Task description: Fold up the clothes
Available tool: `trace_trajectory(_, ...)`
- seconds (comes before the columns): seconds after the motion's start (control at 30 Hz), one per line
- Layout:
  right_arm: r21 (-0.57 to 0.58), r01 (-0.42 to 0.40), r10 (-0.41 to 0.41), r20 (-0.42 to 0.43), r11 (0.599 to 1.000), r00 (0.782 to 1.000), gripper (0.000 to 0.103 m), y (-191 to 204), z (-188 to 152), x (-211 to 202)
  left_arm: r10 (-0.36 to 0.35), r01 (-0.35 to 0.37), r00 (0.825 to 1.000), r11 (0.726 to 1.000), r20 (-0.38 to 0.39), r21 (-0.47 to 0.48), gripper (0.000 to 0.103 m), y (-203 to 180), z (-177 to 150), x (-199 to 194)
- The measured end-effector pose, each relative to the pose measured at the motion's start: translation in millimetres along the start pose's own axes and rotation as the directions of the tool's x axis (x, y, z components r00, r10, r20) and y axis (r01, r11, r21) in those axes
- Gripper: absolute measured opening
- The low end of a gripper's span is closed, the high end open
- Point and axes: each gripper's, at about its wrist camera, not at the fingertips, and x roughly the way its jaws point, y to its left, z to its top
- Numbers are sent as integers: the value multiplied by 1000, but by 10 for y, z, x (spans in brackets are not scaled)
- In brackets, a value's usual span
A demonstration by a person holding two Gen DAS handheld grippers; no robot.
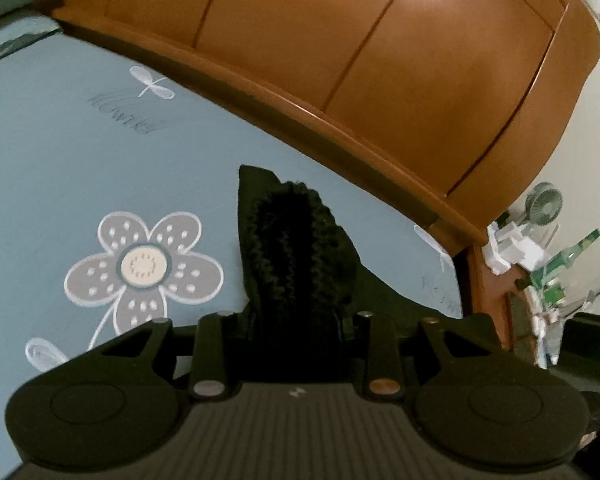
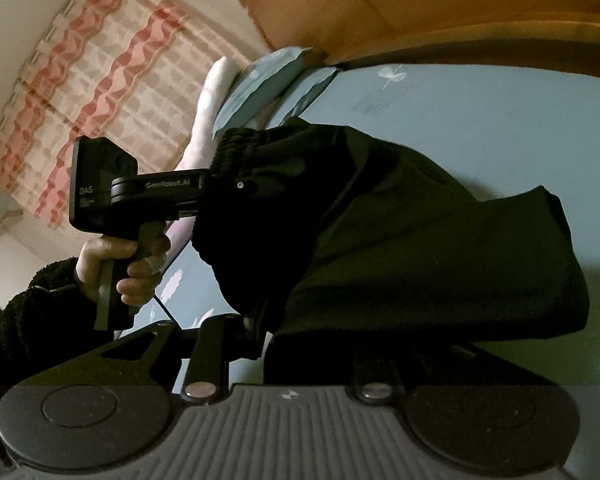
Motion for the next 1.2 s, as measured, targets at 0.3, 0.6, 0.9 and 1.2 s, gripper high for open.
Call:
trace_trajectory(0.3, 57, 24, -27, 56, 998, 998, 30, -147, 68, 125, 46, -46, 999, 999, 0, 15, 31, 53, 217, 329)
trace_trajectory(0.6, 115, 78, -84, 55, 990, 995, 31, -358, 47, 127, 83, -83, 996, 997, -21, -5, 37, 170, 301, 636)
trace_trajectory(0.9, 160, 89, -99, 54, 983, 994, 31, -500, -26, 21, 233, -229, 970, 972, 75, -57, 52, 370, 386, 478)
trace_trajectory(1.2, 313, 73, -98, 67, 947, 993, 66, -749, -99, -8, 239, -235, 960, 971, 148, -46, 63, 397, 72, -59)
